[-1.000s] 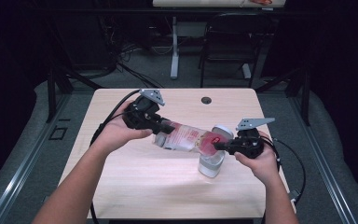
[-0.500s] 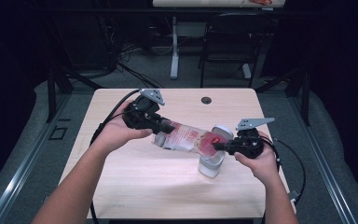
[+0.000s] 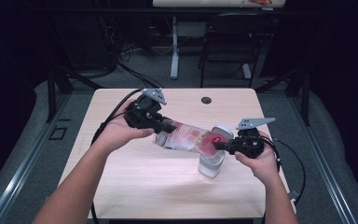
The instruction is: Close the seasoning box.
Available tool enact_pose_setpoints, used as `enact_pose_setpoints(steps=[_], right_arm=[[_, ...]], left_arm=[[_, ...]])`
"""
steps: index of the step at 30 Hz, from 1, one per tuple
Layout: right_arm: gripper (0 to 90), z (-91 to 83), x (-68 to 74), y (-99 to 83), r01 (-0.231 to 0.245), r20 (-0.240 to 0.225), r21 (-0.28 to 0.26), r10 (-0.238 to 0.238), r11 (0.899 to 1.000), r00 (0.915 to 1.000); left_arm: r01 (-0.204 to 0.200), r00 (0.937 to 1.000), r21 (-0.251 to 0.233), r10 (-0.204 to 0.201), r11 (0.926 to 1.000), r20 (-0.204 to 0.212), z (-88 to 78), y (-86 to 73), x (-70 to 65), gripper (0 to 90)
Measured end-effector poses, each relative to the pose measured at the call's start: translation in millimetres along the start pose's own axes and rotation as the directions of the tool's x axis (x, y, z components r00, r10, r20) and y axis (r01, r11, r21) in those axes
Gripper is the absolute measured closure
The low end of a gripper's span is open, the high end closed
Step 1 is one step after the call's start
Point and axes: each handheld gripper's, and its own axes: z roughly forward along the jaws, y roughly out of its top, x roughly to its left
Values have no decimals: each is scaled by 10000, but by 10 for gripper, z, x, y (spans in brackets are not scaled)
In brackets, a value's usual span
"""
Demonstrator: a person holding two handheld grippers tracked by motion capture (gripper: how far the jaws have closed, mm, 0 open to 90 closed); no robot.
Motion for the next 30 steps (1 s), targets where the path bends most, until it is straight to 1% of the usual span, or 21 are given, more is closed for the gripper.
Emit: enact_pose_setpoints(steps=[1,19,30], right_arm=[[882,-5,-7,2,65,1,81,-65,9999,10000],[879,-10,-10,-4,36,8,6,-36,10000,10000],[879,-10,0,2,120,177,89,-121,9999,9998]], left_arm=[[-4,10000,1,4,10000,0,1,1,-1,737],[33,10000,-39,-33,10000,58,11,22,7,736],[-11,10000,-44,11,10000,12,8,31,-10,735]])
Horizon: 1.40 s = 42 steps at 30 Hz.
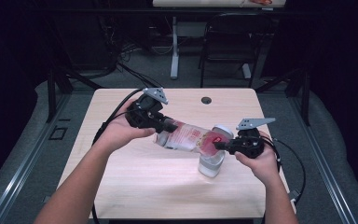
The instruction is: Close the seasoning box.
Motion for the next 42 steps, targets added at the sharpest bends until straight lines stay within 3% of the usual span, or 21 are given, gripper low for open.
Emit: enact_pose_setpoints(steps=[42], right_arm=[[881,-18,-9,0,6,153,10,-6,10000,9999]], left_arm=[[-68,10000,-24,68,10000,-13,16,45,-11,738]])
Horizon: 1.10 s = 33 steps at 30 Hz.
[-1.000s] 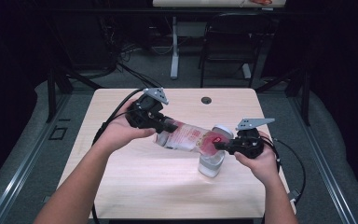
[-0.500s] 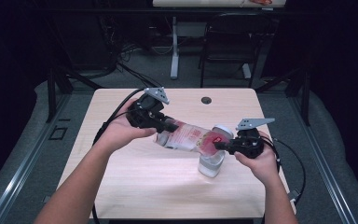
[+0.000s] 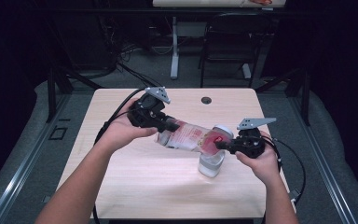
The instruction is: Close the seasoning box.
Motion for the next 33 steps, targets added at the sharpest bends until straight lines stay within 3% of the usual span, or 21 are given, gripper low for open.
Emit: enact_pose_setpoints(steps=[33], right_arm=[[882,4,6,2,40,43,35,-40,10000,10000]], left_arm=[[29,10000,-35,-29,10000,-2,4,12,-10,739]])
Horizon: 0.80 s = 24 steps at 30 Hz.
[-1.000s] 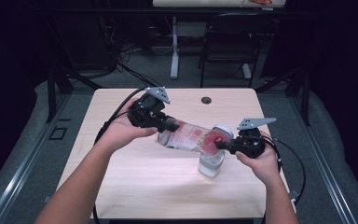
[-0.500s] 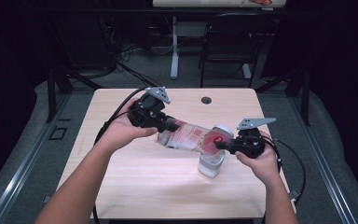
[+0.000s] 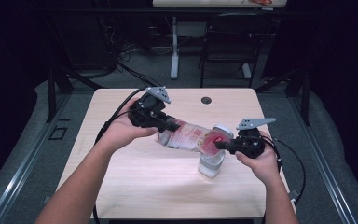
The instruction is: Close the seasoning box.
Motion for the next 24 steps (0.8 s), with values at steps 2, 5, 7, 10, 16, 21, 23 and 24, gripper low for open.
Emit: enact_pose_setpoints(steps=[2,5,7,10,16,21,23,24], right_arm=[[883,0,-4,-2,-10,-22,-14,10,10000,10000],[882,1,-8,-5,-36,-22,-23,36,10000,10000],[883,5,-9,-9,-80,-18,-59,80,10000,10000],[883,3,-6,-8,-56,-4,-38,56,10000,10000],[881,2,-11,-10,-66,-7,-36,66,10000,10000],[877,0,-21,-17,-81,-81,-54,81,10000,9999],[876,0,-26,-19,-93,-82,-72,92,9999,9999],[875,0,-25,-19,-93,-76,-65,92,9999,9999]], left_arm=[[-9,10000,-7,9,10000,10,1,3,1,740],[-57,10000,18,57,10000,16,0,11,5,739],[-65,10000,11,65,10000,21,1,13,6,739],[-47,10000,-9,47,10000,24,3,15,6,739],[12,10000,-42,-12,10000,19,6,21,-1,739],[-23,10000,-56,24,10000,43,7,26,0,739],[-73,10000,-57,73,10000,34,8,29,0,738],[-80,10000,-49,80,10000,22,8,30,3,738]])
